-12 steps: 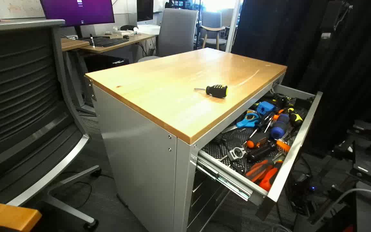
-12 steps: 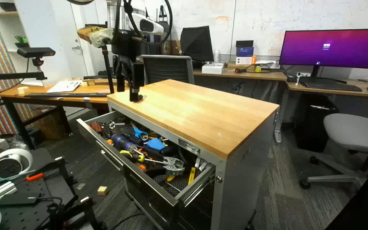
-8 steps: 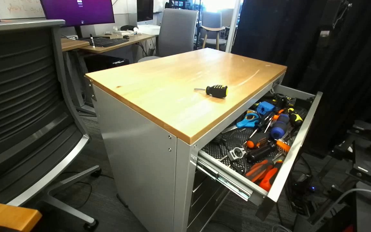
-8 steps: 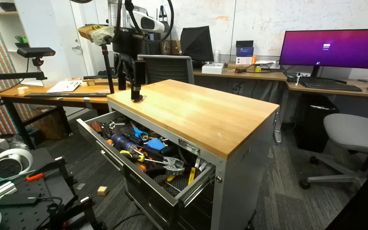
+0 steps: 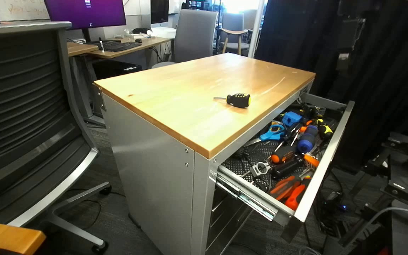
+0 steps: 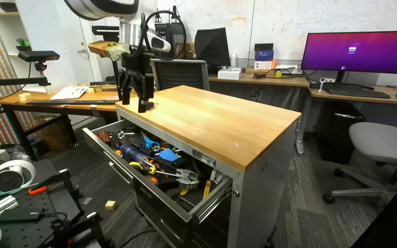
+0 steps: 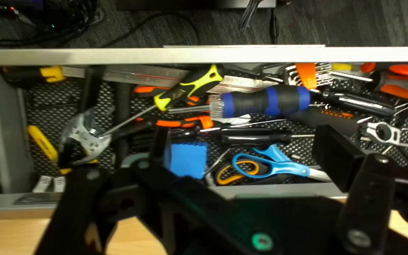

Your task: Pick up the screwdriver and put it in the open drawer and then close the drawer

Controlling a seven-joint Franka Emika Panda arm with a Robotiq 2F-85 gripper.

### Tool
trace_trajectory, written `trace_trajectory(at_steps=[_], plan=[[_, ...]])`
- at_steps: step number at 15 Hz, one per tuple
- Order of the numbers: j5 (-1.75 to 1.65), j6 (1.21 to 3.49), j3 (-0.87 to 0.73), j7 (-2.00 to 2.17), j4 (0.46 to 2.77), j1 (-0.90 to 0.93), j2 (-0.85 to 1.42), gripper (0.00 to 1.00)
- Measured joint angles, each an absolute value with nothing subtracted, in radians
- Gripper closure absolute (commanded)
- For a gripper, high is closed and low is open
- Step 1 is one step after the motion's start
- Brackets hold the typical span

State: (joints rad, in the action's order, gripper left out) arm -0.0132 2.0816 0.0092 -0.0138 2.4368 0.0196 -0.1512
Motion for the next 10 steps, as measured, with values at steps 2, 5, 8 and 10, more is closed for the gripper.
trace_trajectory(at_steps=[2,5,8,10], plan=[[-0.028,2.082,0.072,-0.003,2.379,0.068,-0.052,0.0],[-0.085,2.091,0.141,0.048,2.267,0.134,0.09,0.0],[-0.139,2.137,0.157,0.128,2.168,0.18,0.192,0.0],[-0.192,2.17,0.156,0.205,2.117,0.202,0.234,0.0]])
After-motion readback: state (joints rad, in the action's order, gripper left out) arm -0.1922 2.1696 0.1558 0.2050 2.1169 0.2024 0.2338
